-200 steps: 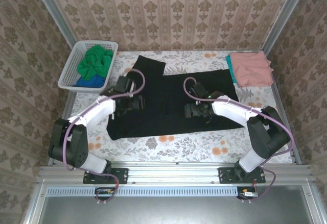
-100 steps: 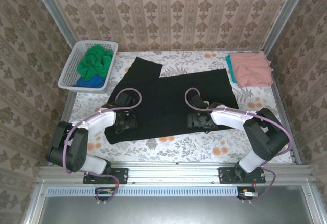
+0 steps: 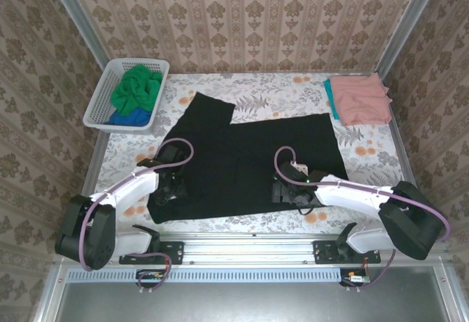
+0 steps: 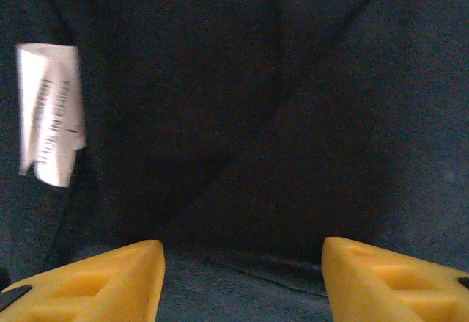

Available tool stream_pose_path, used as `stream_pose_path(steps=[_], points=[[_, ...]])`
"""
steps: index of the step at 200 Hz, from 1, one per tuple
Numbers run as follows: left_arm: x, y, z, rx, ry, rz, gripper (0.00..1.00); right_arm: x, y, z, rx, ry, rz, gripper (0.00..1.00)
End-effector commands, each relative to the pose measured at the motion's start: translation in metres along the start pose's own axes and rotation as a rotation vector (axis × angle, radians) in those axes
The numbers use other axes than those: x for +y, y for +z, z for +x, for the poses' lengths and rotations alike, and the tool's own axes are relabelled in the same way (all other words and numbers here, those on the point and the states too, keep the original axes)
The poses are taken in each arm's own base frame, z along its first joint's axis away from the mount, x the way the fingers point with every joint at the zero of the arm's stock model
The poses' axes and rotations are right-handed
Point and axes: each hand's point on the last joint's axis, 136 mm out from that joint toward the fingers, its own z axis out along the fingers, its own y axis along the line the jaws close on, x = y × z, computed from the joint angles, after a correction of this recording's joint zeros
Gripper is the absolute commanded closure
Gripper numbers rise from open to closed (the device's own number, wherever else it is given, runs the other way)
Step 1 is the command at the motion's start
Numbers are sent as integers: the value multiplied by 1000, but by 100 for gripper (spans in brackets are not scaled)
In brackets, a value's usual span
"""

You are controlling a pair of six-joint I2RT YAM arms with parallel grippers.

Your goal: Fold and stack the t-shirts

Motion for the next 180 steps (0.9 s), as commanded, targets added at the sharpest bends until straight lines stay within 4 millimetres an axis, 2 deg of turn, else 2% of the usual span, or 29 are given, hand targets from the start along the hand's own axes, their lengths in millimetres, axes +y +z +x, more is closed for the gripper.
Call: stream_pose_path(steps=[1, 11, 30, 44, 56, 72, 91, 103, 106, 119, 144, 165, 180], points=[[11, -2, -3, 18, 0, -36, 39, -27, -8, 31, 109, 32, 91, 0], [9, -6, -14, 0, 7, -33, 38, -22, -18, 16, 57, 23, 67, 0], [-4, -26, -44, -73, 40, -7, 36, -10, -45, -31, -61, 14, -2, 0], [-19, -51, -76, -156, 71, 24, 33, -4, -66, -69, -147, -3, -43, 0], [-32, -77, -105, -232, 103, 42, 29, -10, -81, -102, -222, 1, -36, 0], [-55, -101, -148, -340, 167, 76, 25, -23, -88, -145, -306, 5, -24, 0], [-87, -115, -205, -437, 234, 105, 23, -36, -80, -191, -350, 31, -52, 0], [-107, -112, -236, -444, 257, 127, 25, -45, -71, -215, -324, 62, -74, 0], [-111, -110, -243, -445, 260, 130, 25, -48, -62, -218, -294, 65, -64, 0], [-130, -105, -278, -474, 272, 146, 26, -64, -48, -240, -245, 84, -10, 0], [-155, -84, -334, -503, 267, 172, 27, -86, -18, -264, -158, 69, 102, 5], [-173, -57, -367, -498, 272, 196, 29, -106, 9, -276, -101, 108, 158, 12], [-185, -37, -382, -485, 282, 211, 30, -115, 25, -280, -56, 136, 157, 18]])
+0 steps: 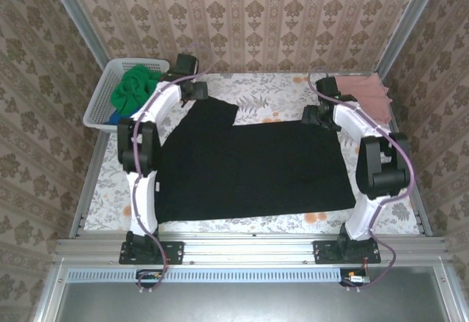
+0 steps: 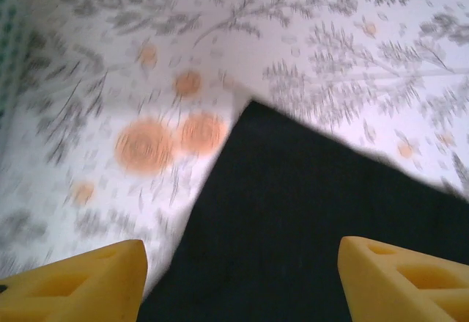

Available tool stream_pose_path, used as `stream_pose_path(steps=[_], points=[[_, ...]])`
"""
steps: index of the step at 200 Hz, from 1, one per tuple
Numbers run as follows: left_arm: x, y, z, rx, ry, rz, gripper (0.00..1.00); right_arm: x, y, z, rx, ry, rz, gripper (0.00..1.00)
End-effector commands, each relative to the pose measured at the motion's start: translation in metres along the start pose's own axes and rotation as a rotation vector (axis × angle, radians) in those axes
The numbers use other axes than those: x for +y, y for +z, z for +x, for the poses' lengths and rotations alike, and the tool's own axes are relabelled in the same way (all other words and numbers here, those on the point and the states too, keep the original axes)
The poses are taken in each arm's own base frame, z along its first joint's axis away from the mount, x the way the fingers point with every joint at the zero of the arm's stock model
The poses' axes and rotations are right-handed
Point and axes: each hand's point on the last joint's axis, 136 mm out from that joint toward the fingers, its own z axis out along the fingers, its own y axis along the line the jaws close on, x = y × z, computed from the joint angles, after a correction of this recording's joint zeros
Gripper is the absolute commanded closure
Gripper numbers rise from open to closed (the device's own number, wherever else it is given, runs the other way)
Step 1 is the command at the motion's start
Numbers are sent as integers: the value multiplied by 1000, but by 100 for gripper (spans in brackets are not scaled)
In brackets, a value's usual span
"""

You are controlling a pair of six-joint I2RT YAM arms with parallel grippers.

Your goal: Fold and stack the t-shirts

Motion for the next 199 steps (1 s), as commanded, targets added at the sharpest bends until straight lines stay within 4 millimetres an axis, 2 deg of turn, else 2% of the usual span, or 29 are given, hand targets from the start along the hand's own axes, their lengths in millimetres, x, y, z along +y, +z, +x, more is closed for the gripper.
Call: stream_pose_path(steps=[1, 42, 76, 116, 154, 170, 199], points=[[-6, 26, -11, 12, 37, 40, 30, -19, 18, 2, 92, -5, 49, 18], [3, 81, -4, 54, -16, 53, 33, -21, 47, 0, 138, 37, 31, 18], [3, 105, -4, 44, -109, 156, 40, -21, 60, 1, 169, 52, 19, 18], [-4, 115, -1, 67, -121, 212, 55, -24, 71, 3, 189, 69, 23, 18], [-11, 120, 8, 97, -127, 268, 57, -32, 72, 0, 176, 72, 60, 18], [-14, 120, 10, 107, -124, 284, 70, -30, 76, -1, 180, 73, 40, 19], [-20, 111, 6, 106, -124, 323, 89, -27, 78, -1, 198, 69, 22, 20]])
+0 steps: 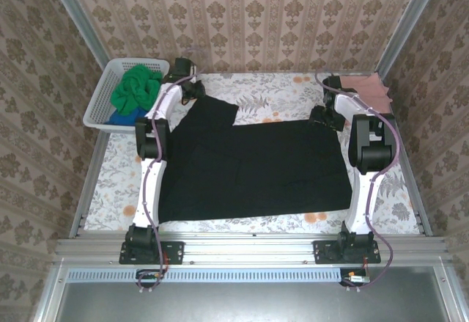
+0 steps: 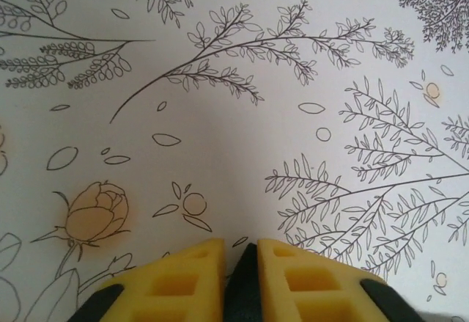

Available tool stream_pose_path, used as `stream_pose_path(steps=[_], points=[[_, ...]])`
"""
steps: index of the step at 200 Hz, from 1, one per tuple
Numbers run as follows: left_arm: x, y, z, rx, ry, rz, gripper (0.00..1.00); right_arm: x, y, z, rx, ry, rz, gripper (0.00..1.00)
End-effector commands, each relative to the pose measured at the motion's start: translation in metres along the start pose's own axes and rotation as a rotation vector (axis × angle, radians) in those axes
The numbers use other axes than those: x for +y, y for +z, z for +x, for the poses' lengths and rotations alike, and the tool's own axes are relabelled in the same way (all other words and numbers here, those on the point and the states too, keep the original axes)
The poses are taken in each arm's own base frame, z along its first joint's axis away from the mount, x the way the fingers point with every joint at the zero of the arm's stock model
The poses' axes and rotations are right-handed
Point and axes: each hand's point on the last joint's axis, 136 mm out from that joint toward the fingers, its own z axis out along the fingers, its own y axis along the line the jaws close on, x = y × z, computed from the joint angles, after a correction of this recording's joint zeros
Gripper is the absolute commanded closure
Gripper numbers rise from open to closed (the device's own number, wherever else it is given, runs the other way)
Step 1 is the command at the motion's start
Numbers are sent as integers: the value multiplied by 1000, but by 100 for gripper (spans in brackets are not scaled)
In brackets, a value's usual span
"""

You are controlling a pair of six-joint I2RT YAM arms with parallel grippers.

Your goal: Fold and stack the t-shirts

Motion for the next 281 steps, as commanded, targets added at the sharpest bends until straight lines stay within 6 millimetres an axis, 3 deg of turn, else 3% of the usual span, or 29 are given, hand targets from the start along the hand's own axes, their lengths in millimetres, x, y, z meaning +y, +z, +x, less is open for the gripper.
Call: stream_pose_path(steps=[1, 20, 55, 105, 166, 192, 235, 281], points=[[-16, 3, 12, 50, -5, 78, 89, 0, 3, 2, 32, -1, -8, 20], [-27, -9, 4, 28, 17, 108, 100, -3, -3, -1, 7, 12, -9, 20], [-40, -44, -16, -10, 41, 148, 100, -5, -12, -13, -46, 15, -2, 22], [-51, -102, -42, -99, 58, 182, 100, -12, -3, -29, -71, 2, 54, 29], [-52, -110, -36, -70, 45, 218, 100, -10, 11, -32, -45, 32, 64, 31], [-57, -122, -37, -78, 57, 226, 100, -5, 21, -29, 5, 23, 34, 32], [-54, -135, -38, -87, 68, 219, 100, -4, 18, -28, 4, 34, 10, 56], [-60, -151, -38, -97, 69, 246, 100, 0, -10, -39, -44, 36, -25, 82]])
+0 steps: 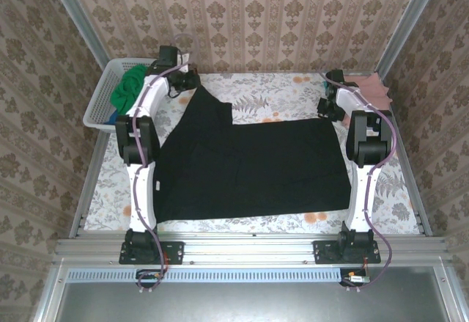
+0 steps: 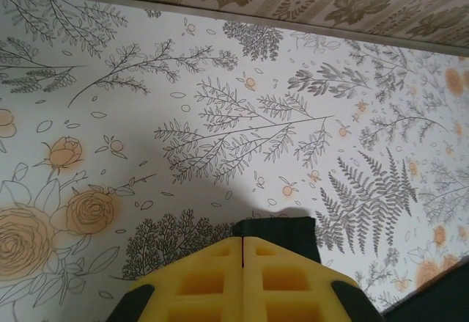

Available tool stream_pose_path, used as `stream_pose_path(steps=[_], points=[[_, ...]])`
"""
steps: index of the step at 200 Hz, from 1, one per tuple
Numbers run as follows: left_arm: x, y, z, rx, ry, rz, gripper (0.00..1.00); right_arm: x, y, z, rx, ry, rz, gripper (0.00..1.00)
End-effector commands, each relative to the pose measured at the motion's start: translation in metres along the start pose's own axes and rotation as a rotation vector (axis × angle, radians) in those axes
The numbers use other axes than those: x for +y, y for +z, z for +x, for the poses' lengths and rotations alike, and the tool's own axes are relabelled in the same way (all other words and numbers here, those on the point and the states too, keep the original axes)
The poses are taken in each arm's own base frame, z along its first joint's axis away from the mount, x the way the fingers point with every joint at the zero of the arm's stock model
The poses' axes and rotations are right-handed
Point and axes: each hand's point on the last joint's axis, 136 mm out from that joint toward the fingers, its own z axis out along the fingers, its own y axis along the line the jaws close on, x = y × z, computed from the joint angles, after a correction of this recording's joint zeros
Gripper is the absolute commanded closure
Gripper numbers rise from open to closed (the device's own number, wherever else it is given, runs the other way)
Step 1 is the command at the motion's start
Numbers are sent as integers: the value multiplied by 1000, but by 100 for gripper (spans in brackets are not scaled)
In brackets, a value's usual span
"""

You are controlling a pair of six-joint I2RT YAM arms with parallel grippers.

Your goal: Fold and stack the t-shirts

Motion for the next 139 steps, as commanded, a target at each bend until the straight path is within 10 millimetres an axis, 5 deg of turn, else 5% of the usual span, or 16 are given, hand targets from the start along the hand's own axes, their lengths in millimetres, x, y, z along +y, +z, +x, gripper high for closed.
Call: stream_pose_path(steps=[1, 70, 139], points=[[-24, -36, -19, -58, 52, 47, 100, 2, -24, -1, -6, 2, -32, 82], [-58, -88, -13, -116, 96, 157, 100, 1, -82, 3, -68, -38, -53, 99], [-45, -165, 77, -183, 8, 89, 100, -13, -123, 45, -107, -75, -133, 100]])
